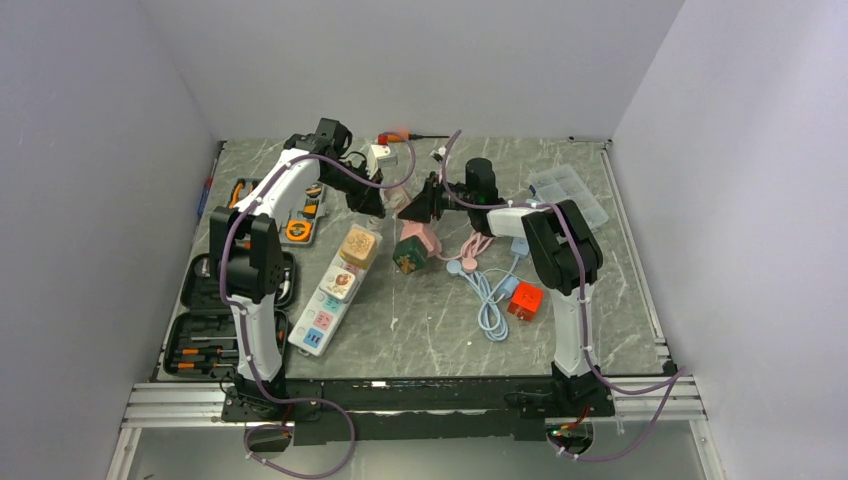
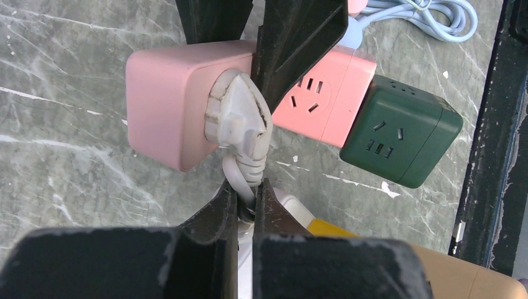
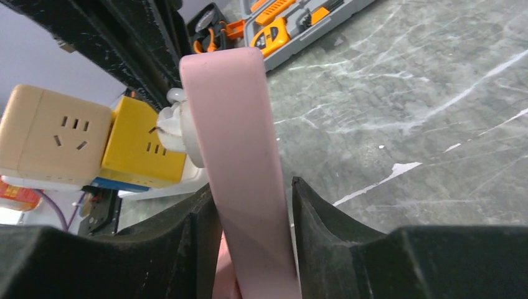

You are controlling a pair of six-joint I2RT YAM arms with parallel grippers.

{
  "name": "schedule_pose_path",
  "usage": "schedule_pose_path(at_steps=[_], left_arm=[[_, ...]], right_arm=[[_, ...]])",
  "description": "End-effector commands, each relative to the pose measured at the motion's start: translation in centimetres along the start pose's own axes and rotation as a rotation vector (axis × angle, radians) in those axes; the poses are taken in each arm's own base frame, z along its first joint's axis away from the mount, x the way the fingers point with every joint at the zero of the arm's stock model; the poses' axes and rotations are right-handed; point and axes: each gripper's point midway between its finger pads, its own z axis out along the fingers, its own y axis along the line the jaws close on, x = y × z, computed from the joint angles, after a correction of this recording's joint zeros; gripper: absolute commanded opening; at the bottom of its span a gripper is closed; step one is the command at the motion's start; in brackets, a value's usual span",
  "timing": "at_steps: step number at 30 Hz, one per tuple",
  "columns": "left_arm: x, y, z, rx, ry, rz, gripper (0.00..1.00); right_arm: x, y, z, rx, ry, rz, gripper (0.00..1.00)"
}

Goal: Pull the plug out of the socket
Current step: Remove the plug from the socket.

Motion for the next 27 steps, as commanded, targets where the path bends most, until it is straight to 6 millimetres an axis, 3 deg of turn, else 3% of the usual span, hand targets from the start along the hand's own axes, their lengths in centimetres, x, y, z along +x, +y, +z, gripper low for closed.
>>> schedule_pose_path(at_steps=[1, 7, 11, 14, 18, 22, 27], left_arm=[[-4.3, -1.9, -1.0, 0.079, -0.129, 0.065, 0.0], [-4.4, -1.9, -1.0, 0.082, -0.139, 0.057, 0.0], [-4.2, -1.8, -0.8, 0.08, -0.135, 0.052, 0.02], [-4.1, -1.5, -0.6, 0.075, -0.134, 0.043, 0.12], [-4.0, -1.0, -0.4, 0.055, -0.134, 0.034, 0.37], [-4.3, -0.6, -0.4, 0.035, -0.144, 0.031, 0.51], [-3.7, -1.3, -0.2, 0.08, -0.128, 0.017, 0.54]], right_arm=[[-1.0, 2.5, 0.3, -0.106, -0.034, -0.064, 0.45], [-0.6, 2.9, 0.6, -0.124, -0.003, -0.039, 0.25], [-0.7, 3.3, 0.4, -0.13, 0.011, -0.031, 0.0], [-1.5, 4.3, 0.2, -0.146, 0.009, -0.038, 0.0], [-2.7, 5.9, -0.2, -0.185, -0.006, -0.064, 0.0], [-3.6, 7.1, -0.5, -0.205, -0.017, -0.08, 0.0], [-4.3, 8.0, -0.8, -0.217, -0.029, -0.087, 0.0]])
